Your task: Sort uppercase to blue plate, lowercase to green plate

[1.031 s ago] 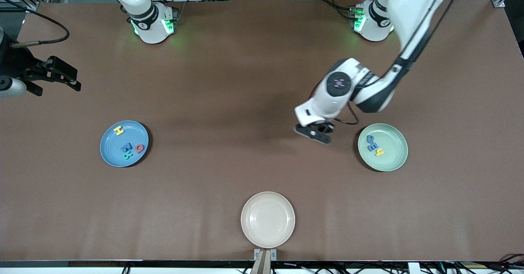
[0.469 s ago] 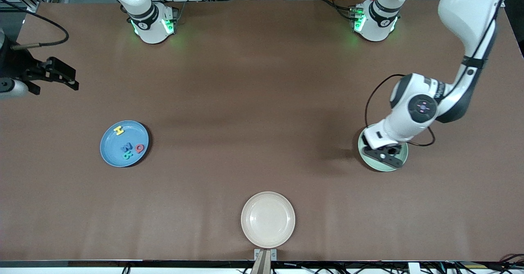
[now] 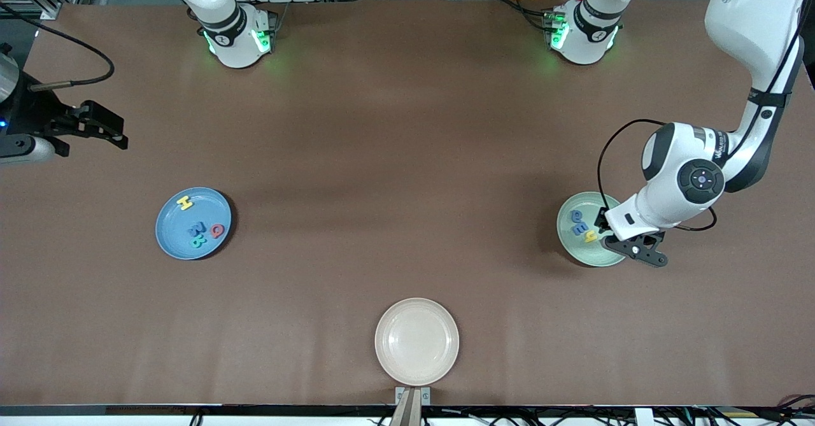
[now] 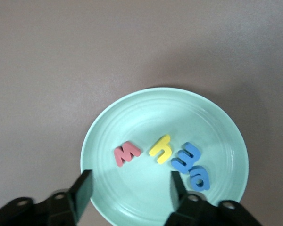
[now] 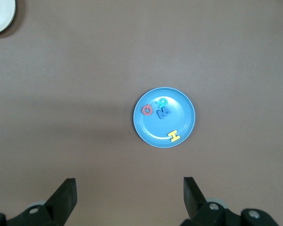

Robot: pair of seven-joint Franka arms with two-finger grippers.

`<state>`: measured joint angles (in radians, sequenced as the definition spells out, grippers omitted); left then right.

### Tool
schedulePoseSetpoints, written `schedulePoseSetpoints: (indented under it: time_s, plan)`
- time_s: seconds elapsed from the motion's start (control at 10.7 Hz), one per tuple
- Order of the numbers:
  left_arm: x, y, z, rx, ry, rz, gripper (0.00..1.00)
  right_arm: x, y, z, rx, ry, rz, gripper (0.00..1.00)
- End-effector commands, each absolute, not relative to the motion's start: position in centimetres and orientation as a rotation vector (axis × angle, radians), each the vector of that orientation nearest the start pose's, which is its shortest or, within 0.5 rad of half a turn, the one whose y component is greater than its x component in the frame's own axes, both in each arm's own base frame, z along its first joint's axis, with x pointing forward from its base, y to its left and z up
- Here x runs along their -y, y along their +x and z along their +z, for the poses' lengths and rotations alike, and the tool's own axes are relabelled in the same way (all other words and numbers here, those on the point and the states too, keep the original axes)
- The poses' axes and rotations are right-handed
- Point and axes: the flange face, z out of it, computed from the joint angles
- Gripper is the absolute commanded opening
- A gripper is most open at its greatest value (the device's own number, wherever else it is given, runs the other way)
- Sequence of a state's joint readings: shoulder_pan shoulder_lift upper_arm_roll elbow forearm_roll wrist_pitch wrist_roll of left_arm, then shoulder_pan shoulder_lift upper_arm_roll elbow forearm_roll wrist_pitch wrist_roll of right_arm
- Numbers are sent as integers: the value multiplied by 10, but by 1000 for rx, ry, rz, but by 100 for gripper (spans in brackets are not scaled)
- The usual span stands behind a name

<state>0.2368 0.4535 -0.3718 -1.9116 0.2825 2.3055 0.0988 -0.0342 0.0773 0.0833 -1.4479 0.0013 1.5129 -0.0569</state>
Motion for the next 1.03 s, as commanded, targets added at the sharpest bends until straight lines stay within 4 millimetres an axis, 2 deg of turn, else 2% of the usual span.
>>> schedulePoseSetpoints:
  time_s: [0.0,0.19,0.28,0.47,0.75,0.94]
  plan:
    - [95,618,335,-444,-3103,77,100,-2,568,638,175,-3129,1,100]
    - [124,613,400,-371,-3079,89,100,2,567,638,175,-3127,8,100]
    - [130,600,448,-373,-3051,43,100,1,566,639,178,-3126,11,100]
    - [119,583,511,-325,-3026,0,100,-2,565,639,185,-3126,16,100]
    - [106,578,567,-247,-3049,51,100,-2,563,642,185,-3127,11,100]
    - [83,568,597,-197,-3051,12,100,-2,561,645,185,-3128,4,100]
